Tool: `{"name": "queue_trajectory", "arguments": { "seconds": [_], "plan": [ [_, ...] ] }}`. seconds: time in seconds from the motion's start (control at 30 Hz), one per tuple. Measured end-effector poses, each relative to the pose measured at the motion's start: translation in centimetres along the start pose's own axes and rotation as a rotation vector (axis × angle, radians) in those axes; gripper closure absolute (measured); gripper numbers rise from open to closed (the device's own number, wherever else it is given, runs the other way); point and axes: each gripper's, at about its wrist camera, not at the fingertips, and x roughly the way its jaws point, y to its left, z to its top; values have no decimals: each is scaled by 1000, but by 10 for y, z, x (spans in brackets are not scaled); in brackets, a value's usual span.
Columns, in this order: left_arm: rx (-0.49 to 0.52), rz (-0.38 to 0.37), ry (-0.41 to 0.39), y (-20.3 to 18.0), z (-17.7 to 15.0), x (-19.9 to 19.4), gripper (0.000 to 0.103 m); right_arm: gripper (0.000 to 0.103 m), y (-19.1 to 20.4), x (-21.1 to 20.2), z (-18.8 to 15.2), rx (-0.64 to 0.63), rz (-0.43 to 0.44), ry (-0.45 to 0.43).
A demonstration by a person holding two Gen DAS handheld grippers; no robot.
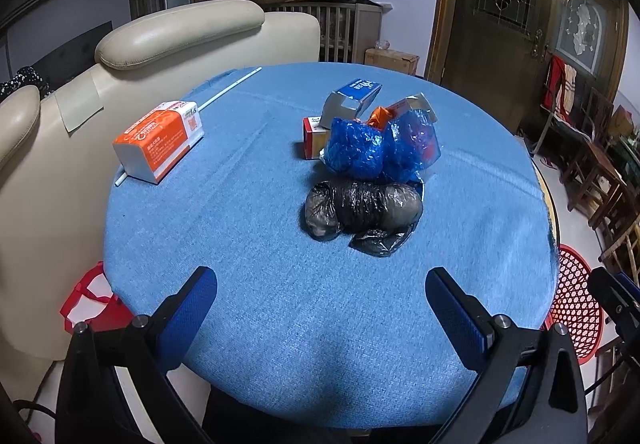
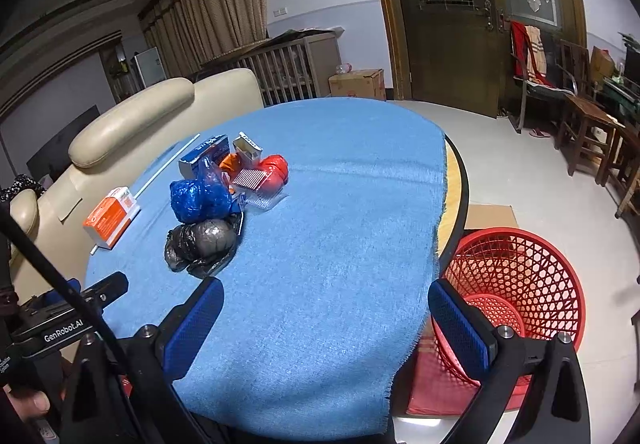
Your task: Collect trash
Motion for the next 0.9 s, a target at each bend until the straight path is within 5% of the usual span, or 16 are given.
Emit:
{"name": "queue_trajectory", "arguments": {
  "seconds": [0.9],
  "plan": [
    [17, -2, 6, -5, -3, 1, 0, 0, -6, -1, -2, 19, -6, -11]
  ]
}}
